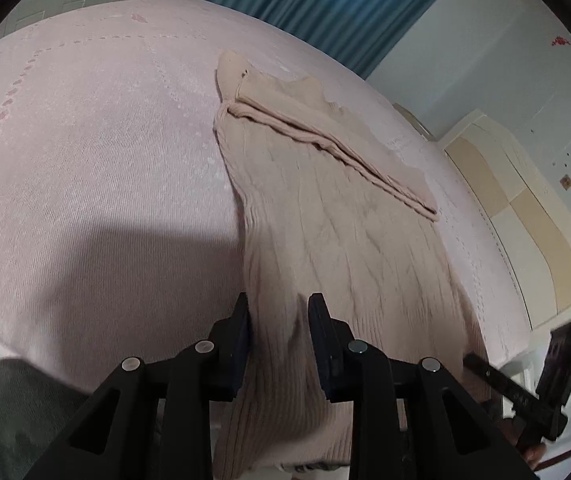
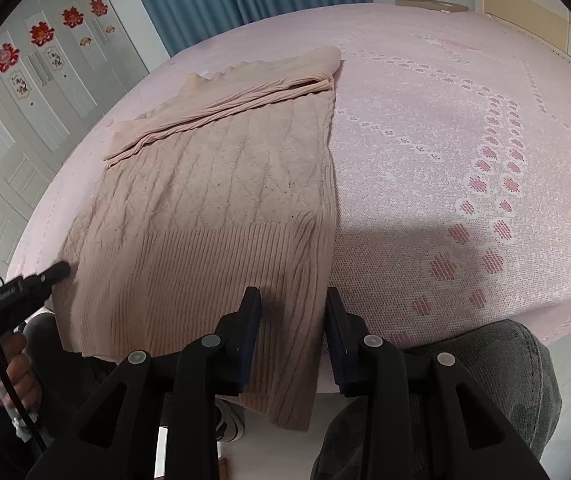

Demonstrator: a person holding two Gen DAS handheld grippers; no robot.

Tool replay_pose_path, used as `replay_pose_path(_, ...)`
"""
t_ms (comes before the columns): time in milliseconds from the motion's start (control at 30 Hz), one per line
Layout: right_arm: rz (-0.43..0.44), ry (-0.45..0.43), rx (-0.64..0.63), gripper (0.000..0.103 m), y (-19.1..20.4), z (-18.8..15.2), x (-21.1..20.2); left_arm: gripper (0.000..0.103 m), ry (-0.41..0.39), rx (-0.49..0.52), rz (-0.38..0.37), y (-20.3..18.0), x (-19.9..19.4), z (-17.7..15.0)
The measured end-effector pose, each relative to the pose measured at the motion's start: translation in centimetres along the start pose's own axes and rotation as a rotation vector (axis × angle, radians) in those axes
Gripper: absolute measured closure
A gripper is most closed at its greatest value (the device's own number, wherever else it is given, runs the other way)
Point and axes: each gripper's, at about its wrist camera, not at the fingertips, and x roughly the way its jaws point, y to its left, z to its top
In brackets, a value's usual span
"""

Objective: Fold small clothes
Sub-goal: 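Hold the hem with the left tool while the right tool regrasps the hem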

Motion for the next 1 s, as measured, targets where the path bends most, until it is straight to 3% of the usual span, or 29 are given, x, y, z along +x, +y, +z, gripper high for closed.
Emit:
replay_pose_path(133, -0.006, -0.004, -0.01, 0.07, 0.2, 0.0, 0.1, 0.077, 0.002, -0.05, -0.033, 0.4, 1.3, 1.5)
replay_pose_path(333, -0.007, -0.009, -0.018, 0.069, 0.3, 0.0, 0.1, 0.077, 0.048, -0.025, -0.112, 0.2, -0.1, -0.3)
replay_pose_path(633, -0.011, -0.009, -0.026, 0.067, 0.5, 0.1, 0.2, 0.075, 0.093, -0.005, -0.1, -0.1, -2.2, -3.6)
replay_pose_path(1000, 0.004, -0.005, -0.018, 0.067, 0.3, -0.1, -0.1, 0.077, 0.095, -0.006, -0.064, 0.3, -3.0, -4.5)
